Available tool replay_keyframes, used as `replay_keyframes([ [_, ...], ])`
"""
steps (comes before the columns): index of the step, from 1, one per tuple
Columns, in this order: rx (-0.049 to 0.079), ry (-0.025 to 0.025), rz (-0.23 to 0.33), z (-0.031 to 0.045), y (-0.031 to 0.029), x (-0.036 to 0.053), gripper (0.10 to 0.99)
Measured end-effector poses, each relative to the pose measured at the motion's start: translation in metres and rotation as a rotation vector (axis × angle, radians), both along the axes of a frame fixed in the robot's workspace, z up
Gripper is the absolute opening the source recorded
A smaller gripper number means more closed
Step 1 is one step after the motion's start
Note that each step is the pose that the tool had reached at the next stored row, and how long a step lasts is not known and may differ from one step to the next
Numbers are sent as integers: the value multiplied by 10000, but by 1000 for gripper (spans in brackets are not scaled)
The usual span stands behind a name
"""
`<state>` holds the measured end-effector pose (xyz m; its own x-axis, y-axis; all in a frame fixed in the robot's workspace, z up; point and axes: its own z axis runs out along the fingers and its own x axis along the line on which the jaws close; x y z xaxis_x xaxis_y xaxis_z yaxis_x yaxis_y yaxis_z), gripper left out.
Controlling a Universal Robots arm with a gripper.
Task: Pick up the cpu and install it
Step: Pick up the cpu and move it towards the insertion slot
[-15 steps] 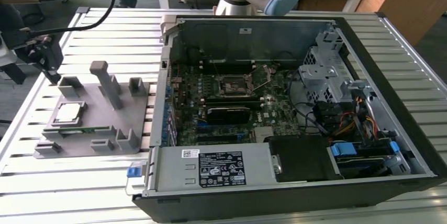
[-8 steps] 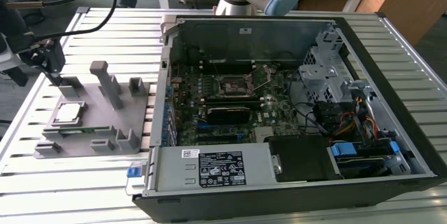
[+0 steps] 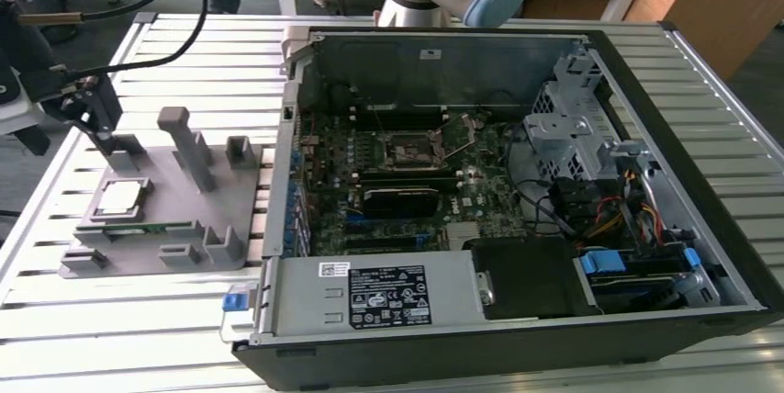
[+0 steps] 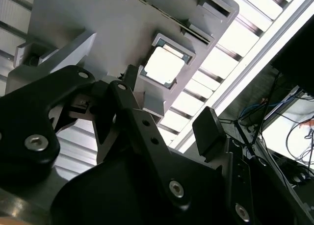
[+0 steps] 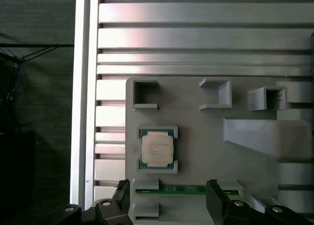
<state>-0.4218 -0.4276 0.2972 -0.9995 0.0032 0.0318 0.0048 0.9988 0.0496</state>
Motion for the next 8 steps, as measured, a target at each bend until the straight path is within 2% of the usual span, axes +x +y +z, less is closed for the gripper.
replay_keyframes([
  [8,0,-1,2,-112,5,-2,718],
])
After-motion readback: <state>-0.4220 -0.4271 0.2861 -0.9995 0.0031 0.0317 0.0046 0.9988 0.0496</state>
